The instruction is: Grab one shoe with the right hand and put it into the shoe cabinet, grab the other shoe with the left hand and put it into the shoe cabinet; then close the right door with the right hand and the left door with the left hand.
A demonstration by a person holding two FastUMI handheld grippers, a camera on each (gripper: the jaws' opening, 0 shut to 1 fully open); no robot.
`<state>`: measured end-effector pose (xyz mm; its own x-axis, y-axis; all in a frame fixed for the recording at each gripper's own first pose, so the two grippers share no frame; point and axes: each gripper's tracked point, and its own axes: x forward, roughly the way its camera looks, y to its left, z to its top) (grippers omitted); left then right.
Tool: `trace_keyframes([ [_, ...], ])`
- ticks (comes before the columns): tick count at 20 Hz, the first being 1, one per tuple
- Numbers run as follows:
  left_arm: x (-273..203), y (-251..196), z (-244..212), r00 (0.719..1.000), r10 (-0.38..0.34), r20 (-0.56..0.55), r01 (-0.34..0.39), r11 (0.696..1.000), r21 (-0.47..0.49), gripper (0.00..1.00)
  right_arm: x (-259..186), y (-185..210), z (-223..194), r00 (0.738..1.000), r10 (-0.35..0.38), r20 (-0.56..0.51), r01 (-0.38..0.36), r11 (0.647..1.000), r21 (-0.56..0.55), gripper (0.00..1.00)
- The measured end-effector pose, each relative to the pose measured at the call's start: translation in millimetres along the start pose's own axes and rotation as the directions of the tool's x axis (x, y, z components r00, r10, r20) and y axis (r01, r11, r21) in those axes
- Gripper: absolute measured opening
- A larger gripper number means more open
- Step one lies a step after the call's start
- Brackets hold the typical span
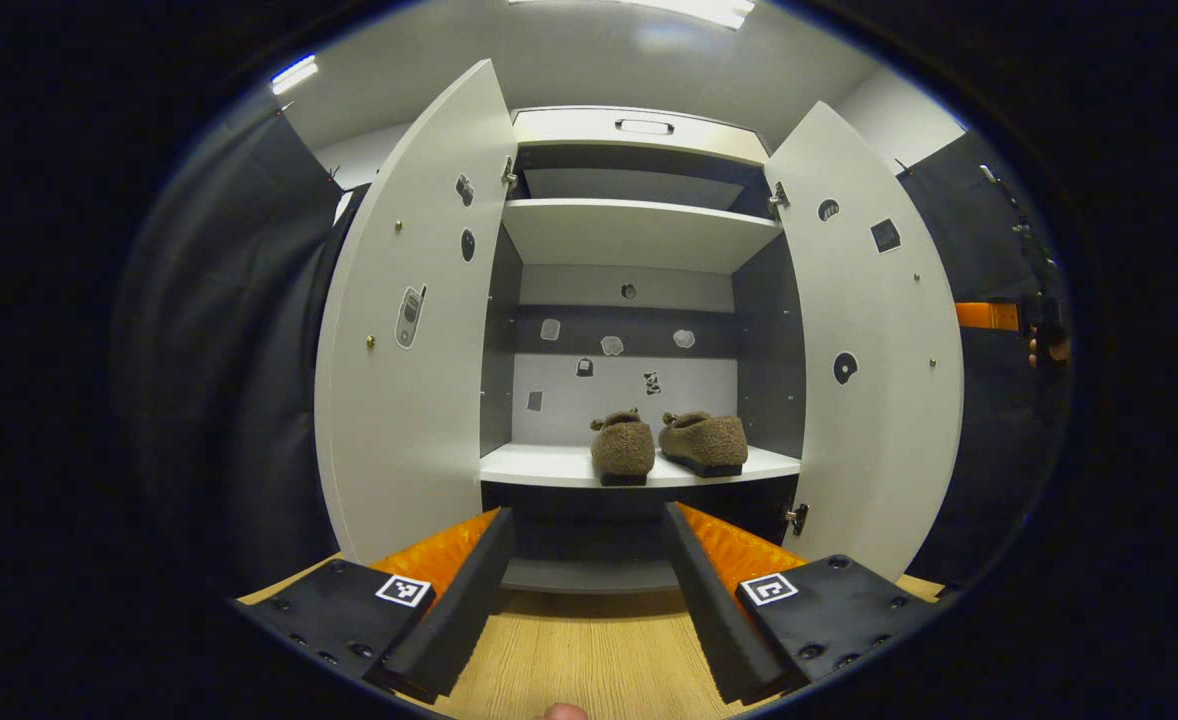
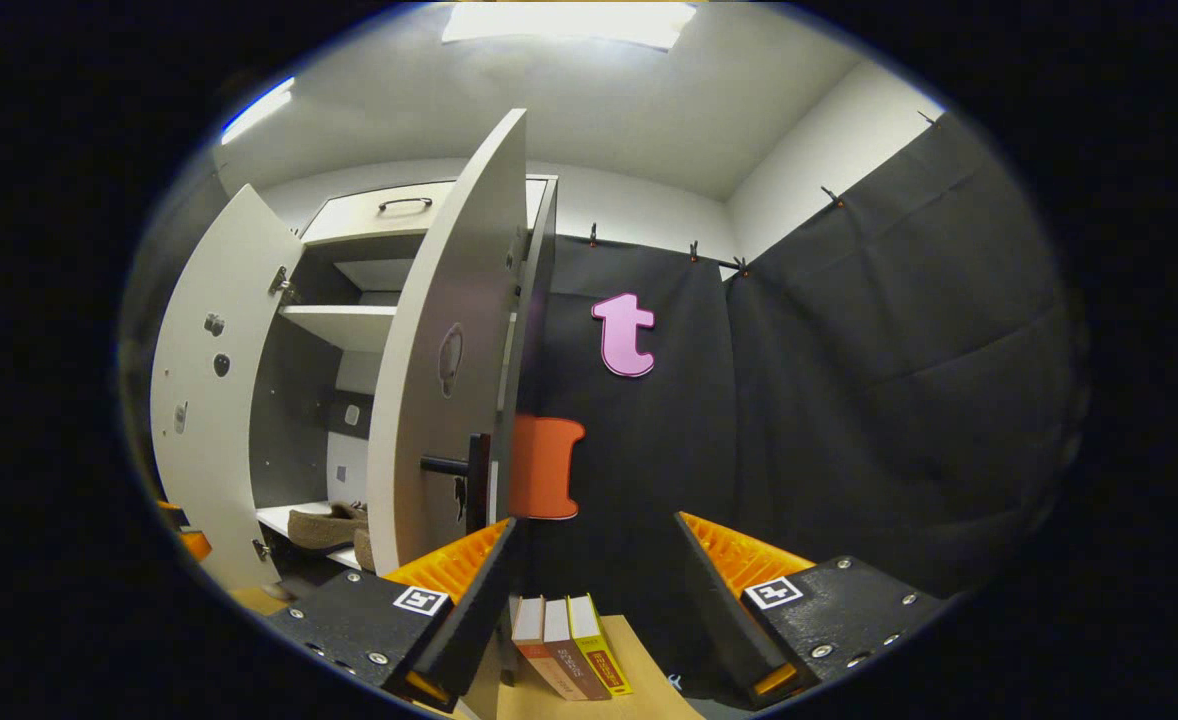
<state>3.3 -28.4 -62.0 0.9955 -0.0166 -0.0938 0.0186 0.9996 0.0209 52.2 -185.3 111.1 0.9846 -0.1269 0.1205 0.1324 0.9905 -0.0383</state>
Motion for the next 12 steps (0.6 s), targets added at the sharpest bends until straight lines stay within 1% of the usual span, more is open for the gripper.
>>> trace_keyframes([
  [1,0,0,-1,1.0,0.003,-0.002,-0.003,1.0,0.0,0.94,4,0,1,1.0,-0.002,0.007,0.002,1.0,0.002,0.92],
  [2,0,2,-2,1.0,0.008,-0.004,-0.008,1.0,0.001,0.97,6,1,1,1.0,-0.003,0.012,0.003,1.0,-0.002,0.92],
  [4,-1,5,-5,1.0,0.014,-0.011,-0.014,1.0,0.0,0.96,7,-1,6,0.999,-0.01,0.032,0.011,1.0,-0.023,0.92],
  [5,0,7,-6,1.0,0.02,-0.015,-0.02,1.0,0.0,0.94,8,0,8,0.999,-0.014,0.04,0.015,0.999,-0.03,0.91],
  [6,0,9,-8,0.999,0.026,-0.02,-0.026,1.0,0.001,0.96,8,1,8,0.999,-0.015,0.04,0.016,0.999,-0.033,0.92],
  [8,1,12,-10,0.999,0.034,-0.022,-0.034,0.999,0.0,0.97,10,5,8,0.999,-0.009,0.036,0.01,1.0,-0.025,0.9],
  [11,4,11,-11,1.0,0.017,-0.024,-0.017,1.0,-0.01,0.99,10,8,8,0.999,-0.011,0.03,0.012,1.0,-0.017,0.88],
  [12,3,11,-11,1.0,0.013,-0.02,-0.013,1.0,-0.009,0.97,10,11,8,1.0,-0.011,0.029,0.011,1.0,-0.02,0.88],
])
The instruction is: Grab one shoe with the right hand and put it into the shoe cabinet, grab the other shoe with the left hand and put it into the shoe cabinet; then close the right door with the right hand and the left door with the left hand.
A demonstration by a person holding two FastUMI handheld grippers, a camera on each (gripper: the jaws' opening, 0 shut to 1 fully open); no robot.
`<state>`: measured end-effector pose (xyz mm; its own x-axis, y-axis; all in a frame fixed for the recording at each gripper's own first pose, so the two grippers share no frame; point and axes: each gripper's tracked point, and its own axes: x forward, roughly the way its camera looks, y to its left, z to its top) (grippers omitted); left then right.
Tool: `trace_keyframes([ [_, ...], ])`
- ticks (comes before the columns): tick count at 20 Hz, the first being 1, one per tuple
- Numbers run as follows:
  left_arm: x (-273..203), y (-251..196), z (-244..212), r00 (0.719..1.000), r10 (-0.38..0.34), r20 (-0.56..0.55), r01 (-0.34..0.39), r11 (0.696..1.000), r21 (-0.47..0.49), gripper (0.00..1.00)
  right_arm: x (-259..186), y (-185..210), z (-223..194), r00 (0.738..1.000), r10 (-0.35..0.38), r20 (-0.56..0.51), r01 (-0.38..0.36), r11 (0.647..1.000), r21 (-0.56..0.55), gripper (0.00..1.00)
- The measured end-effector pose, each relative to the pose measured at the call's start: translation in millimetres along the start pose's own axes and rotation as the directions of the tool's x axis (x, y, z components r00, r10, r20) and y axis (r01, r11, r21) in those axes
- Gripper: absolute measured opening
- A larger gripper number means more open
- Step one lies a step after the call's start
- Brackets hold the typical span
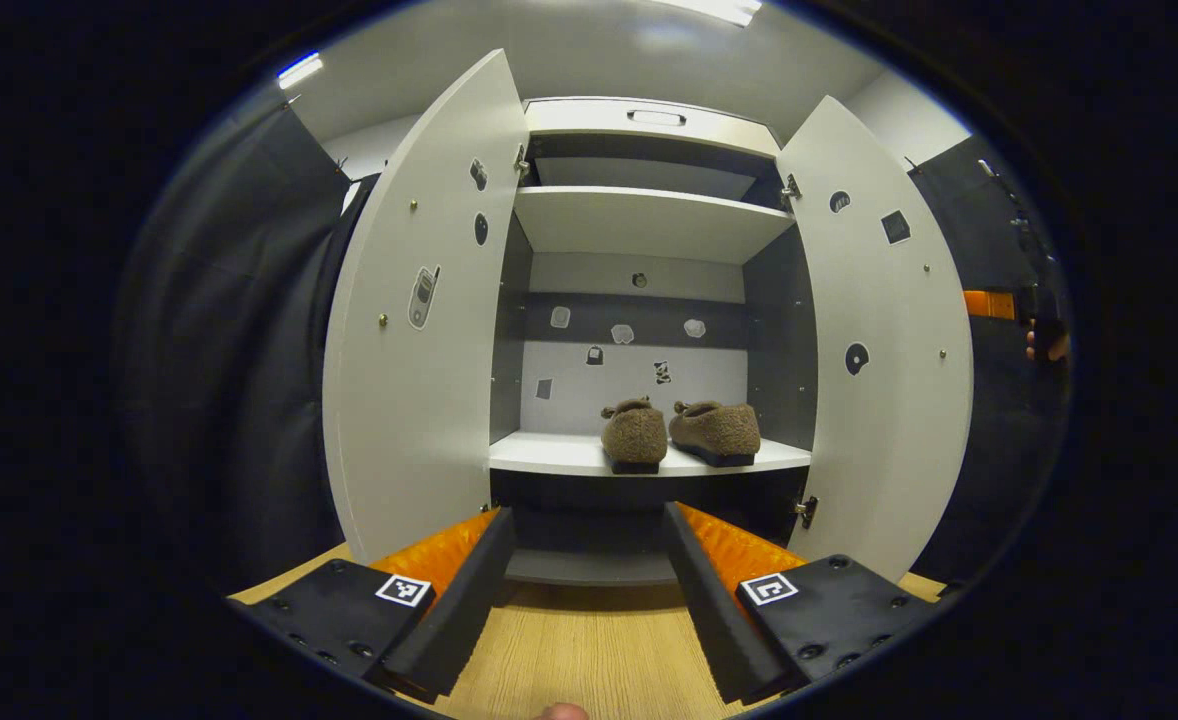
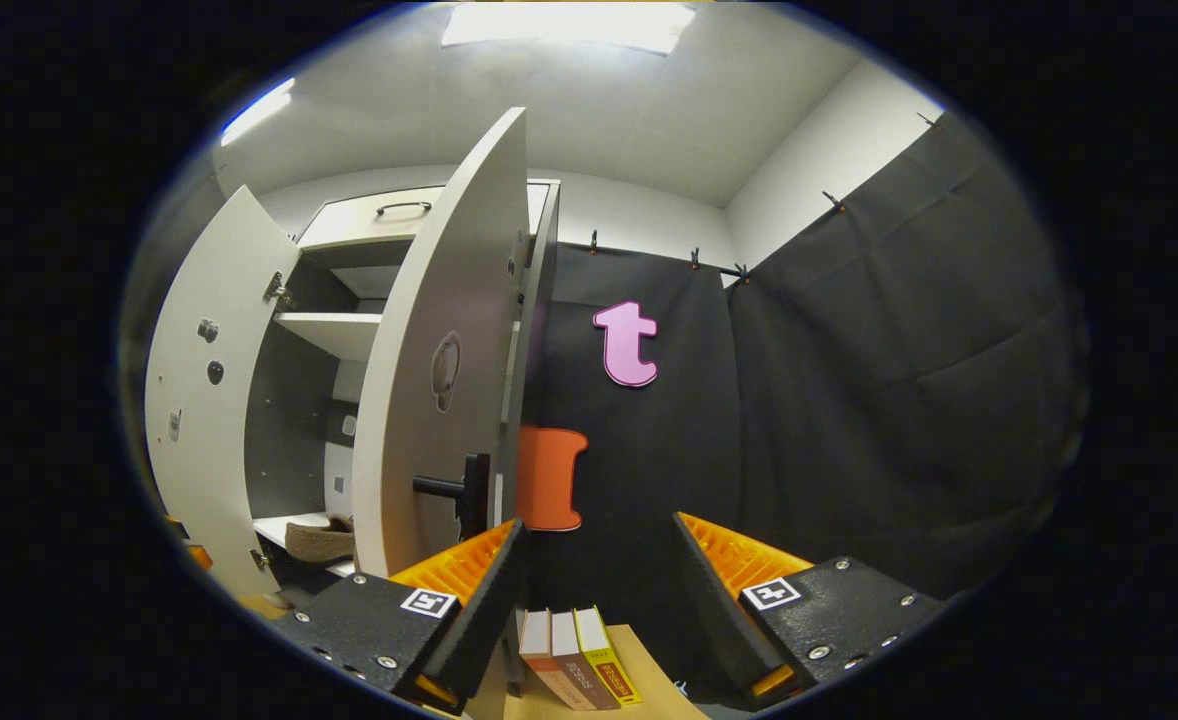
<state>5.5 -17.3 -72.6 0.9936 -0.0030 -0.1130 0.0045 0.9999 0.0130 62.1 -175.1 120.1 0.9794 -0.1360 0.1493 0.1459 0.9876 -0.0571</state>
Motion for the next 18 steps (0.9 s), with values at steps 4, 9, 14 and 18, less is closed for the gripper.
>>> trace_keyframes([
  [4,2,2,0,1.0,-0.01,0.007,0.01,1.0,-0.001,0.97,-5,24,1,0.999,0.036,-0.009,-0.036,0.999,0.01,0.88],
  [9,2,8,-3,1.0,-0.013,-0.005,0.013,1.0,-0.001,0.97,-7,59,4,0.996,0.088,-0.004,-0.088,0.996,0.019,0.88],
  [14,3,14,-3,1.0,-0.006,0.001,0.006,1.0,-0.002,0.97,-8,101,6,0.987,0.162,-0.001,-0.162,0.986,0.031,0.88],
  [18,4,18,-4,1.0,0.002,0.001,-0.002,1.0,-0.01,0.97,-4,125,6,0.976,0.217,-0.001,-0.216,0.976,0.035,0.88],
])
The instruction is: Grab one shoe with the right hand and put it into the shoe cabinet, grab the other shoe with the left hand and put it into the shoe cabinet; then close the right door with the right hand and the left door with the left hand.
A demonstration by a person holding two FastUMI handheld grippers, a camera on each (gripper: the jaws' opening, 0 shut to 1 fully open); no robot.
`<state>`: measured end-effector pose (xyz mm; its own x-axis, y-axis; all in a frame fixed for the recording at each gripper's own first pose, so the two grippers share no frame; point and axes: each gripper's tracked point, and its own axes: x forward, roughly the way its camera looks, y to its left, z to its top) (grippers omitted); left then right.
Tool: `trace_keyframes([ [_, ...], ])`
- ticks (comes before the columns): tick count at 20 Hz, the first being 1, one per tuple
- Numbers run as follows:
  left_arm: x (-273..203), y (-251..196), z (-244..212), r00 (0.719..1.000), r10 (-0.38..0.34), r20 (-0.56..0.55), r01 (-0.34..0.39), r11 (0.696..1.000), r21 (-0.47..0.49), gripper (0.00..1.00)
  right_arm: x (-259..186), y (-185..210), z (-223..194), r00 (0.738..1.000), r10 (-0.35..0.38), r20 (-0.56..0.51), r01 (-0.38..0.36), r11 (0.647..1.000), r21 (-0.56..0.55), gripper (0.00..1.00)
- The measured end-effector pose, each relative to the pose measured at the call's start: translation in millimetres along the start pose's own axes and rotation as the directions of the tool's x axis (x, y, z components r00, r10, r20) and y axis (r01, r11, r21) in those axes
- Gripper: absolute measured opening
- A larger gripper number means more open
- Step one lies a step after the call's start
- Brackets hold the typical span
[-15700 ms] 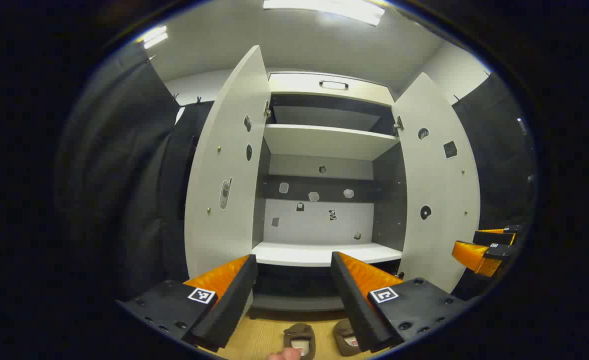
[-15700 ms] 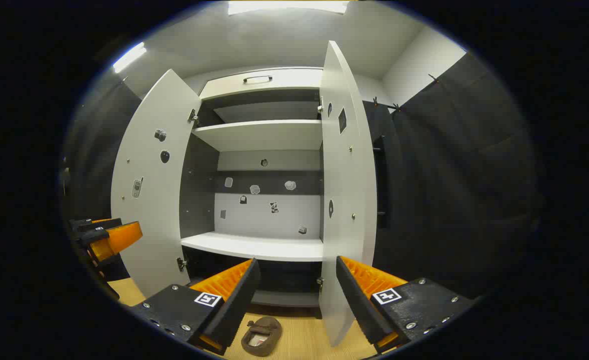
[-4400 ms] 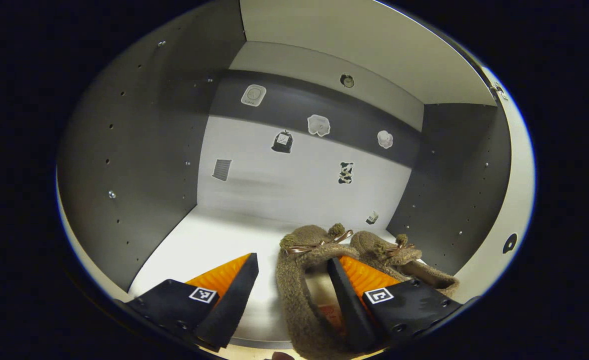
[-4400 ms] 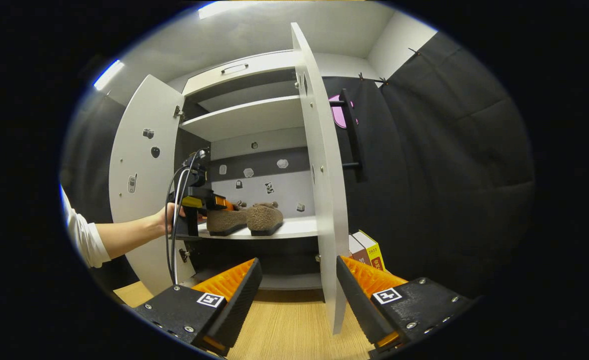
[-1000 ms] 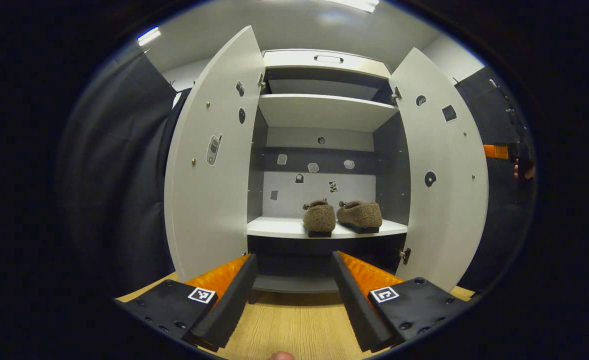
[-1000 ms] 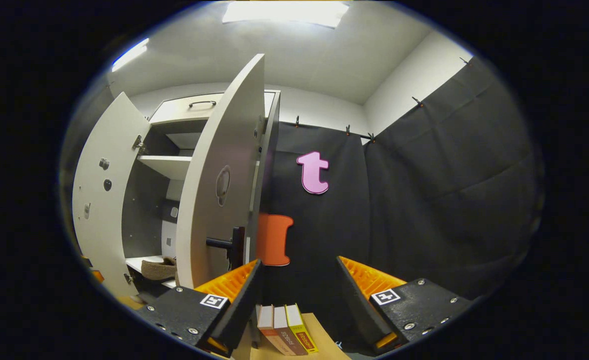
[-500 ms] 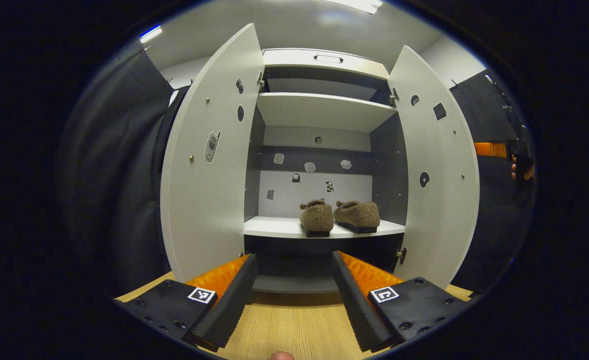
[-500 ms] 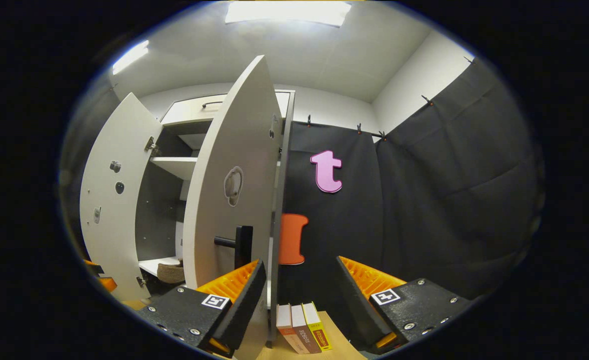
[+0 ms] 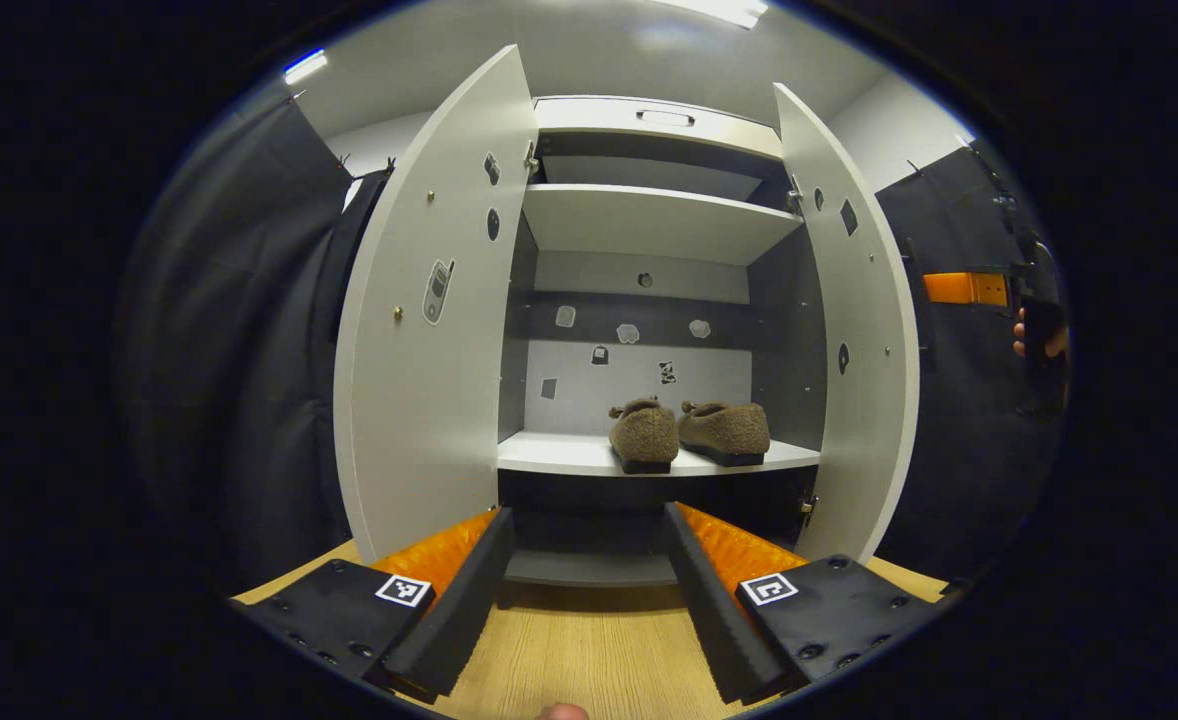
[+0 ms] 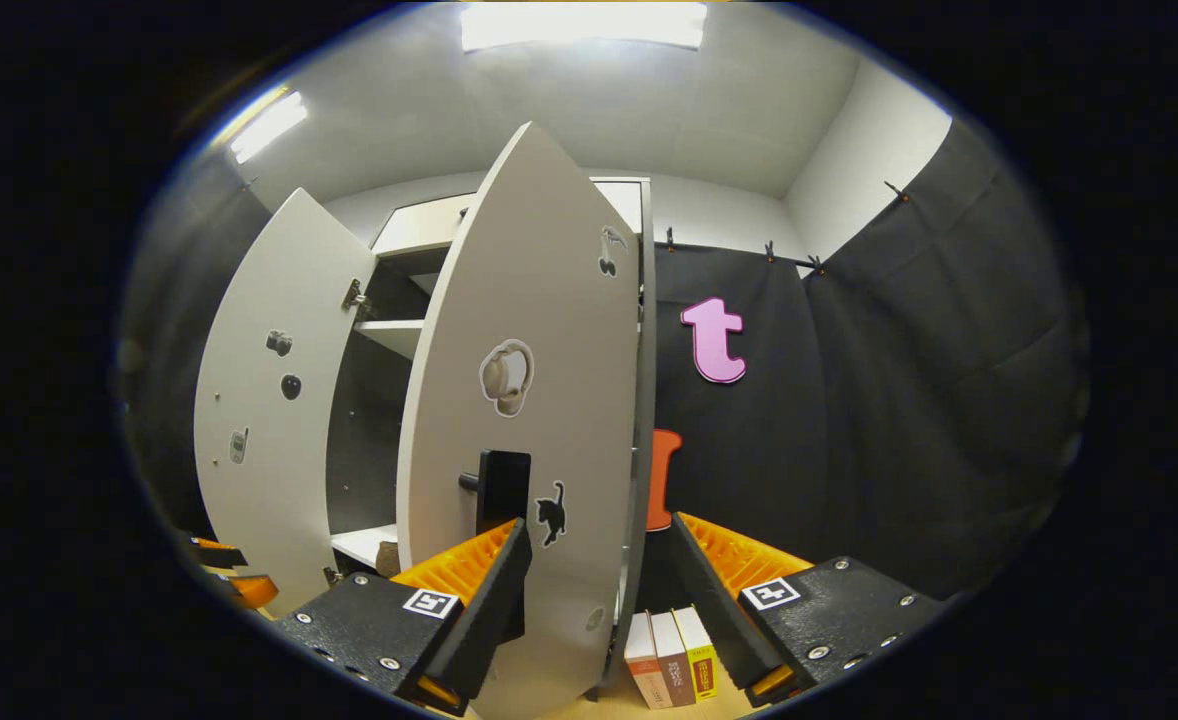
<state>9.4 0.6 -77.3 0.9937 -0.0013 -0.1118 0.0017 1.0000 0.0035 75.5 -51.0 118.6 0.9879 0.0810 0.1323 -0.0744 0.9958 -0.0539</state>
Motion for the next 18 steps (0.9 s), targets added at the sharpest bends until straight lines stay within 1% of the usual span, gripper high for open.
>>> trace_keyframes([
  [2,-1,4,2,1.0,0.007,0.002,-0.007,1.0,-0.003,0.97,9,15,1,1.0,0.015,0.005,-0.015,1.0,-0.01,0.88],
  [4,-3,9,2,1.0,0.016,0.0,-0.016,1.0,-0.005,0.96,16,25,6,0.999,0.03,0.019,-0.03,1.0,0.006,0.89],
  [5,-4,11,2,1.0,0.023,0.0,-0.023,1.0,-0.008,0.97,19,31,7,0.999,0.043,0.019,-0.044,0.999,0.012,0.85],
  [6,-5,13,3,1.0,0.027,0.002,-0.027,1.0,-0.011,0.96,22,36,8,0.998,0.052,0.019,-0.052,0.999,0.013,0.92],
  [7,-7,14,5,1.0,0.031,0.005,-0.031,0.999,-0.012,0.97,24,40,8,0.998,0.062,0.018,-0.063,0.998,0.009,0.92],
  [8,-10,16,5,0.999,0.036,0.007,-0.036,0.999,-0.012,0.97,27,46,6,0.997,0.072,0.013,-0.072,0.997,0.006,0.97],
  [9,-11,17,5,0.999,0.039,0.008,-0.038,0.999,-0.012,0.96,31,51,4,0.997,0.083,0.007,-0.083,0.997,0.007,0.92],
  [10,-11,18,6,0.999,0.041,0.007,-0.041,0.999,-0.012,0.99,35,57,0,0.995,0.095,0.001,-0.095,0.995,0.014,0.92],
  [11,-12,19,5,0.999,0.043,0.006,-0.043,0.999,-0.013,0.99,39,64,-3,0.994,0.111,-0.009,-0.111,0.994,0.022,0.92],
  [12,-12,20,6,0.999,0.043,0.005,-0.043,0.999,-0.012,0.99,42,71,-9,0.992,0.124,-0.02,-0.124,0.992,0.028,0.97],
  [13,-14,21,6,0.999,0.043,0.006,-0.043,0.999,-0.01,0.97,47,76,-14,0.991,0.134,-0.029,-0.133,0.991,0.03,0.97],
  [14,-15,21,7,0.999,0.044,0.008,-0.044,0.999,-0.008,0.99,52,82,-19,0.989,0.14,-0.04,-0.139,0.99,0.029,0.93],
  [15,-15,22,8,0.999,0.044,0.009,-0.044,0.999,-0.004,0.99,57,87,-24,0.988,0.146,-0.053,-0.144,0.989,0.031,0.93],
  [16,-16,22,9,0.999,0.046,0.011,-0.046,0.999,-0.001,0.97,62,91,-25,0.989,0.145,-0.039,-0.143,0.989,0.037,0.97],
  [17,-17,24,9,0.999,0.047,0.012,-0.047,0.999,0.001,0.97,63,88,-25,0.991,0.128,-0.039,-0.127,0.992,0.028,0.91],
  [18,-18,23,11,0.999,0.047,0.013,-0.047,0.999,0.005,0.96,65,86,-27,0.993,0.11,-0.04,-0.109,0.994,0.02,0.92],
])
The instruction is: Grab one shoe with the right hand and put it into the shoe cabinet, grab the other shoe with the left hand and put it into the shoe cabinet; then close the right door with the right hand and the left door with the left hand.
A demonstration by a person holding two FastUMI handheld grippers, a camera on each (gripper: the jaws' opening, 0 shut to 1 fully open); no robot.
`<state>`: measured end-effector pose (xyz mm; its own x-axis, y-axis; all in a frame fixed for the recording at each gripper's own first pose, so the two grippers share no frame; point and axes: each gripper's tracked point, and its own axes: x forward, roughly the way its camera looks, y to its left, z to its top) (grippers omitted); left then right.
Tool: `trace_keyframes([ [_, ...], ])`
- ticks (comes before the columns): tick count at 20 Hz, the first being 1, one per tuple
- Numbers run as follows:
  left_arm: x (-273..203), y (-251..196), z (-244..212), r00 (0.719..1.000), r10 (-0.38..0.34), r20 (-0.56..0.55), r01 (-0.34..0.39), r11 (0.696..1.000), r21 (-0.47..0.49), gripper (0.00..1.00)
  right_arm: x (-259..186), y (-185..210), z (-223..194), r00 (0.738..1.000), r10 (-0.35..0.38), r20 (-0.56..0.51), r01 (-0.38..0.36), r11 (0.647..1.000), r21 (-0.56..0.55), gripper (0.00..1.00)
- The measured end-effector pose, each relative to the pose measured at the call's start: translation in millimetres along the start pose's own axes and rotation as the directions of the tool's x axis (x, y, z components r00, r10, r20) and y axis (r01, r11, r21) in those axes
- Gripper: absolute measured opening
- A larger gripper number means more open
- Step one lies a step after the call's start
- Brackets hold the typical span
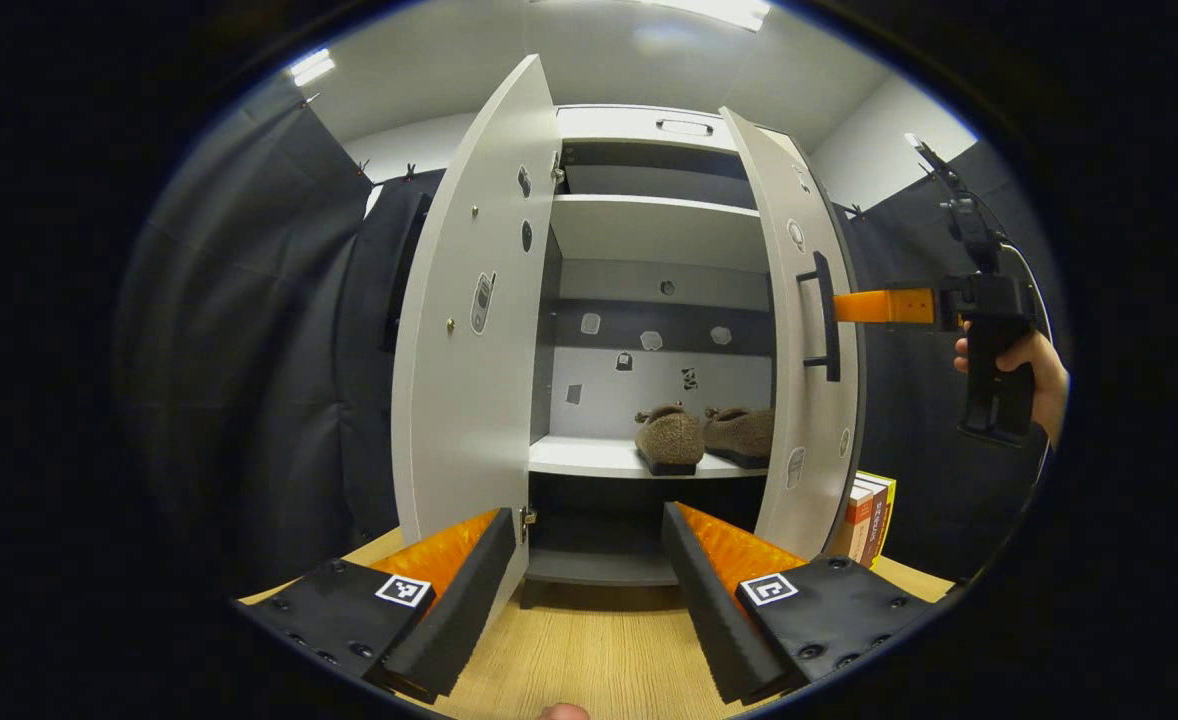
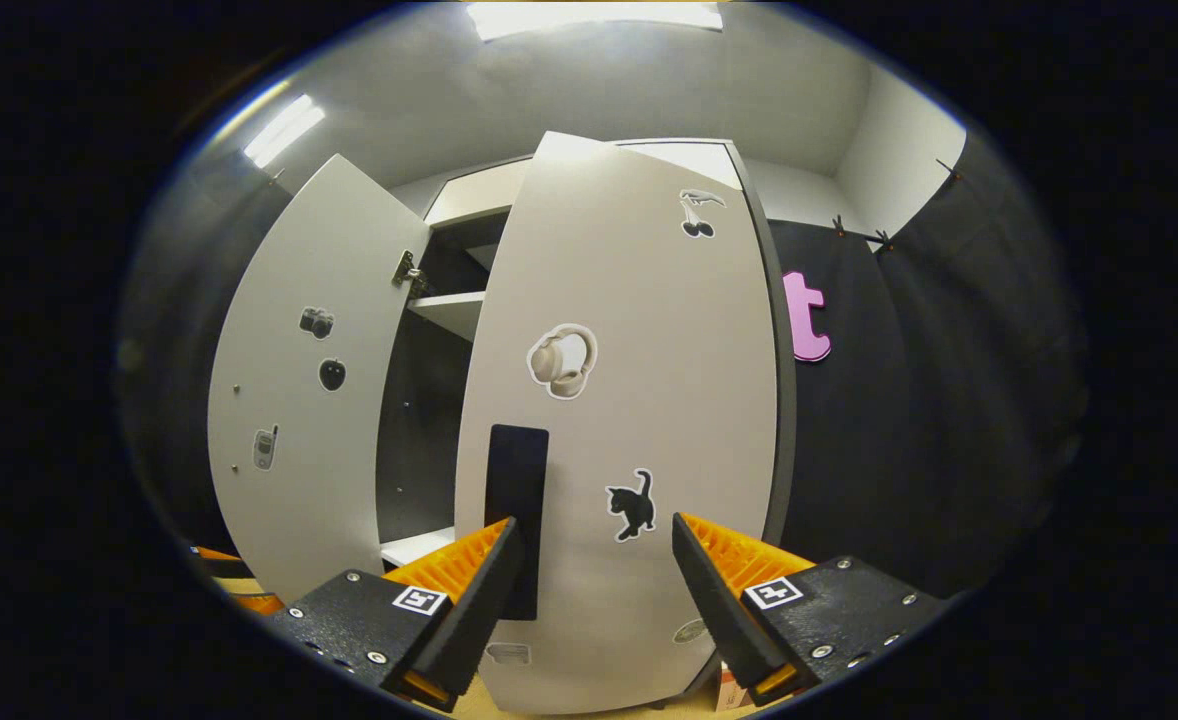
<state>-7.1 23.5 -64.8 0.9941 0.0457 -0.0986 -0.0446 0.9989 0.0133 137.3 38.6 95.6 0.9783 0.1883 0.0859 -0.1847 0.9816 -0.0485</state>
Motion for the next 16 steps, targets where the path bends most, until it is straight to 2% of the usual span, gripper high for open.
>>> trace_keyframes([
  [2,-1,0,2,1.0,-0.001,0.003,0.001,1.0,0.007,0.99,6,6,-3,1.0,-0.007,0.004,0.007,1.0,0.002,0.92],
  [4,-2,0,2,1.0,-0.003,0.001,0.003,1.0,0.01,0.94,11,8,-4,1.0,-0.015,0.0,0.015,1.0,0.016,0.92],
  [7,-3,1,1,1.0,-0.002,-0.002,0.002,1.0,0.007,0.94,24,12,-8,1.0,-0.013,-0.027,0.014,0.999,0.053,0.91],
  [8,-3,1,0,1.0,-0.001,-0.004,0.001,1.0,0.005,0.97,30,13,-9,0.999,-0.01,-0.035,0.012,0.998,0.062,0.91],
  [9,-3,2,1,1.0,0.001,-0.004,-0.001,1.0,0.005,0.94,33,14,-9,0.999,-0.007,-0.042,0.009,0.998,0.069,0.91],
  [12,-6,6,2,1.0,0.008,0.004,-0.008,1.0,0.008,0.99,41,16,-10,0.999,0.003,-0.049,-0.001,0.999,0.054,0.91],
  [13,-7,7,3,1.0,0.01,0.005,-0.01,1.0,0.007,0.94,43,17,-10,0.999,0.001,-0.048,0.001,0.999,0.047,0.91],
  [16,-7,13,6,1.0,0.021,0.008,-0.021,1.0,0.001,0.99,45,18,-11,0.999,-0.001,-0.052,0.003,0.999,0.042,0.91],
])
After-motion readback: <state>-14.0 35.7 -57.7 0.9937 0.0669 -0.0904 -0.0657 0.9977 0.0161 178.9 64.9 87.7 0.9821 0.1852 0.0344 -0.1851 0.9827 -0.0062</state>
